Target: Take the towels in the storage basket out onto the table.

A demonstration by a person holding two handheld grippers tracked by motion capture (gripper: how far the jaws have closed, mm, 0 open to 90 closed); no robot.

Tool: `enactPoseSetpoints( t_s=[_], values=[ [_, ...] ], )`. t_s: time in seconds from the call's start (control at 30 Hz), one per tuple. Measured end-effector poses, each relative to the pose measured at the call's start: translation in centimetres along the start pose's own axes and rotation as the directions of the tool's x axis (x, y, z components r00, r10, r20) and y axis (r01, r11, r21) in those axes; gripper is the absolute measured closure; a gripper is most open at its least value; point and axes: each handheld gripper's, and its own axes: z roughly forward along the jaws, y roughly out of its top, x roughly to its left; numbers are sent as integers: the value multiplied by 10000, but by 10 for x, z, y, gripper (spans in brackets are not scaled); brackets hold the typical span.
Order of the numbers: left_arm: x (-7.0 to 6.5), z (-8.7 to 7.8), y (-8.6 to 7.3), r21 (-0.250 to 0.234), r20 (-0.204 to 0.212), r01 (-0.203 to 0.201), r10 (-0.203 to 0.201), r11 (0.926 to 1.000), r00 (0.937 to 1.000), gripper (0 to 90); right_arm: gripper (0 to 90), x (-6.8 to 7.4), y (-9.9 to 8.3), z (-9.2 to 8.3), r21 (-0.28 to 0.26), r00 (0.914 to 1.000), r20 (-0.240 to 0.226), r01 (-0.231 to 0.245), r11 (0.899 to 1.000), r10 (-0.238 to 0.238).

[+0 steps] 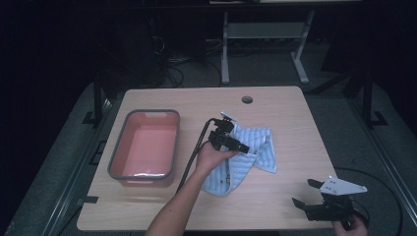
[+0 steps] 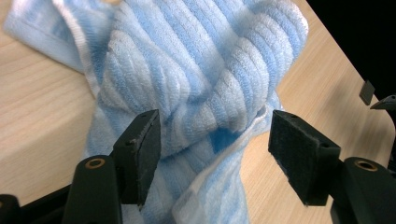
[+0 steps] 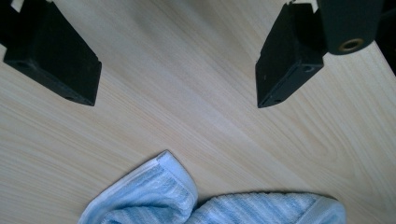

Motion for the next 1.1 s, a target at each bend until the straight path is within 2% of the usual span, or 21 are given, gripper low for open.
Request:
enactPoseSetpoints(
  t_s=[0.17,0.53,1.1],
  values=[
    [0,-5,-4,-190,74,47,-45,9998,10000,333,138,0,0,-1,41,10000,30,-49,10000,48],
    [1,-17,-15,-291,156,-146,150,9995,9998,328,138,0,0,2,126,10000,34,-21,9999,21],
    [3,-40,-38,-619,84,-285,291,9977,9995,317,138,2,2,5,203,10000,42,36,9998,-36]
  ],
)
